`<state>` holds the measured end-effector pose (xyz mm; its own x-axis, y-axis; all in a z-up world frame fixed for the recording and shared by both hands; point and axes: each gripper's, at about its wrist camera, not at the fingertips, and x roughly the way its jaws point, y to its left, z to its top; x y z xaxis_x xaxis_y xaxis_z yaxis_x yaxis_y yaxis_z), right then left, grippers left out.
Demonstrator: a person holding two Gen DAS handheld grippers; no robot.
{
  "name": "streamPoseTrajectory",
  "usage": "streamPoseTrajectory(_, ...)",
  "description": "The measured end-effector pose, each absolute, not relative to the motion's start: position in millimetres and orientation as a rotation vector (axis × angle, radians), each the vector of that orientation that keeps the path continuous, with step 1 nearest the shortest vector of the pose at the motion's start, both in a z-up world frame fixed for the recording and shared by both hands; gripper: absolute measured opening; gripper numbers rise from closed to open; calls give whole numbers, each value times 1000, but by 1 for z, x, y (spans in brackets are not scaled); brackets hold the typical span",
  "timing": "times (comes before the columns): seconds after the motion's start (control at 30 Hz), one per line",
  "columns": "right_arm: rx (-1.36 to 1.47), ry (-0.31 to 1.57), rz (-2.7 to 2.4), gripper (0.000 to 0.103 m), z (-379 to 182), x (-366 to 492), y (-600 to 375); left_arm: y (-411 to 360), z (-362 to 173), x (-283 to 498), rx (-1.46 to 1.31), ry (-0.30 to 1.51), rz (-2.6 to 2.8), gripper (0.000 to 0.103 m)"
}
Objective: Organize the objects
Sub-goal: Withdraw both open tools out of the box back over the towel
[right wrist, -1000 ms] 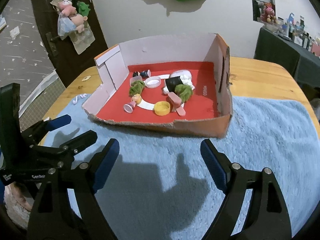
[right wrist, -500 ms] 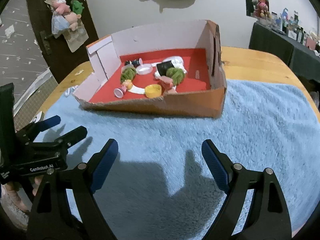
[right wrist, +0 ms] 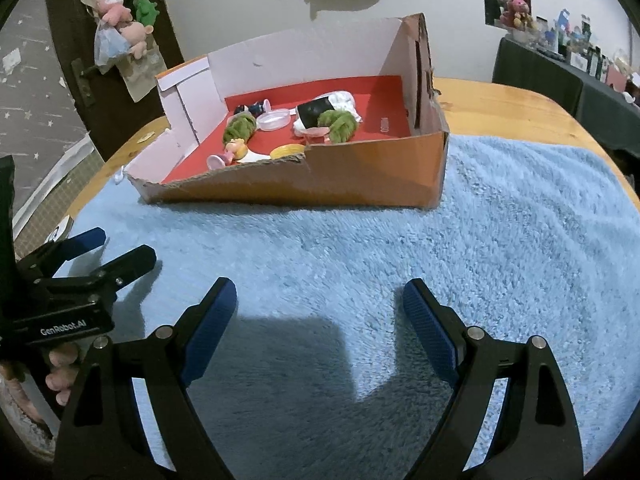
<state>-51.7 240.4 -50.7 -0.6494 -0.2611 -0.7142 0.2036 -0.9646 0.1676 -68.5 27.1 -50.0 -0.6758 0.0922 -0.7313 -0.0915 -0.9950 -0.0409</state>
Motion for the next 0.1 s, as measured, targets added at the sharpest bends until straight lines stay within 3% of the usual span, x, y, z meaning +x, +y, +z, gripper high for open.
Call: streamPoseTrajectory(0.1,1144,-105,-2642,88,-52,-52,240,21,-56,-76,-1268,-97,2696,103)
